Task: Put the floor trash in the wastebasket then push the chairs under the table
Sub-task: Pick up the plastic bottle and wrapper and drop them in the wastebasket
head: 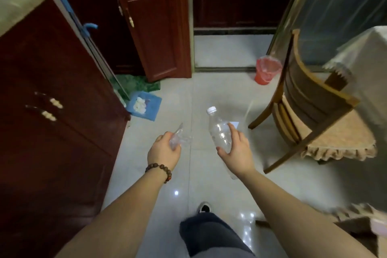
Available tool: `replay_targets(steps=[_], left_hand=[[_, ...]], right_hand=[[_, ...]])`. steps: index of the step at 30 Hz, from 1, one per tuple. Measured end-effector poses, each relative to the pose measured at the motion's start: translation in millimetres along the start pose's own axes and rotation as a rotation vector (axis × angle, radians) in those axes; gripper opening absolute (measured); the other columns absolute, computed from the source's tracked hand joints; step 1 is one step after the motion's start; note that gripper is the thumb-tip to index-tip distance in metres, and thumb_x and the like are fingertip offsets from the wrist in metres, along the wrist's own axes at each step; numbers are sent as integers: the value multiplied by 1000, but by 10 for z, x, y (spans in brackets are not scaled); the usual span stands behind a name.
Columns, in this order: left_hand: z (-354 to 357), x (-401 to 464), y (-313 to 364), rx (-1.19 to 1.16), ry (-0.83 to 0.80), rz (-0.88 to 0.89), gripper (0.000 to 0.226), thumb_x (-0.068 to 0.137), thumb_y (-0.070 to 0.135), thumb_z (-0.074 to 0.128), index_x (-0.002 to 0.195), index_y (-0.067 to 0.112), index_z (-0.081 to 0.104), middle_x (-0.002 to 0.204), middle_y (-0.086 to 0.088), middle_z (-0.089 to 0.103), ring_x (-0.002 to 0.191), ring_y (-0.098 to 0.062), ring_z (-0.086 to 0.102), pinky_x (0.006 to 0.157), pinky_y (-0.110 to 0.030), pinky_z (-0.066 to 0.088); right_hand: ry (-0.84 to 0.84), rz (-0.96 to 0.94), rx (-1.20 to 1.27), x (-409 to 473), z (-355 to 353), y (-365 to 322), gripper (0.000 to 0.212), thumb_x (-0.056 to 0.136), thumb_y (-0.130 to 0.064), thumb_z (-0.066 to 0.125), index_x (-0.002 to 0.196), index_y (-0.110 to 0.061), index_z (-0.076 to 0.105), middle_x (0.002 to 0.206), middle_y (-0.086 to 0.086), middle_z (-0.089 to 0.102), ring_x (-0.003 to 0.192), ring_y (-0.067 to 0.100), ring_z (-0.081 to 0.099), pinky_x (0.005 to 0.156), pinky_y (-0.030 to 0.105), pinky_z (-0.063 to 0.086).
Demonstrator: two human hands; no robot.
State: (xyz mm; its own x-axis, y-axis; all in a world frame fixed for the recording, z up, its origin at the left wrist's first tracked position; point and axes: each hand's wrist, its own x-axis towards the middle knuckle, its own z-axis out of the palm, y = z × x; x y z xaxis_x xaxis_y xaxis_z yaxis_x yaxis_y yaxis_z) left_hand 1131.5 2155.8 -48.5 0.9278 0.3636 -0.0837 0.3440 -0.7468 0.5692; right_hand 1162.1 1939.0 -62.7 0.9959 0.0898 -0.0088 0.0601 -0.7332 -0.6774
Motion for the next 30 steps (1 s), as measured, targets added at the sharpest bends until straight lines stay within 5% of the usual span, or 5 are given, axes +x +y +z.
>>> replay_targets(steps=[4,11,18,23,30], left_hand=[[43,1027,525,-5,-52,62,14,89,25,58,103,21,57,92,-2,58,78,-24,58,66,-32,51],[414,2721,1097,-11,-132,141,14,87,21,57,100,20,59,91,-1,58,74,-21,53,61,-27,39],[791,4717,1561,-9,-241,246,11,85,22,58,95,20,59,90,-3,60,77,-26,57,63,-32,48],[947,6229,2068,38,-283,330,6,86,23,56,89,18,57,85,-6,59,70,-25,50,57,-29,35],[1496,7370,2919,60,-410,449,10,88,25,56,94,16,58,80,-1,51,69,-22,48,58,-28,37]], right_hand=[[44,30,-4,954,-143,-56,79,80,-31,67,146,-23,24,139,4,41,124,25,40,102,38,38],[120,131,17,2532,-223,59,81,79,-29,69,146,-22,25,133,7,44,121,25,41,100,37,38],[234,288,-5,4300,-226,293,83,79,-29,69,146,-23,22,136,7,42,124,27,40,102,39,38],[353,421,-6,5526,-423,376,82,76,-24,71,145,-19,27,133,12,45,122,30,40,98,38,36],[462,608,14,6496,-619,757,85,78,-32,69,147,-26,20,139,6,40,126,27,37,102,44,39]])
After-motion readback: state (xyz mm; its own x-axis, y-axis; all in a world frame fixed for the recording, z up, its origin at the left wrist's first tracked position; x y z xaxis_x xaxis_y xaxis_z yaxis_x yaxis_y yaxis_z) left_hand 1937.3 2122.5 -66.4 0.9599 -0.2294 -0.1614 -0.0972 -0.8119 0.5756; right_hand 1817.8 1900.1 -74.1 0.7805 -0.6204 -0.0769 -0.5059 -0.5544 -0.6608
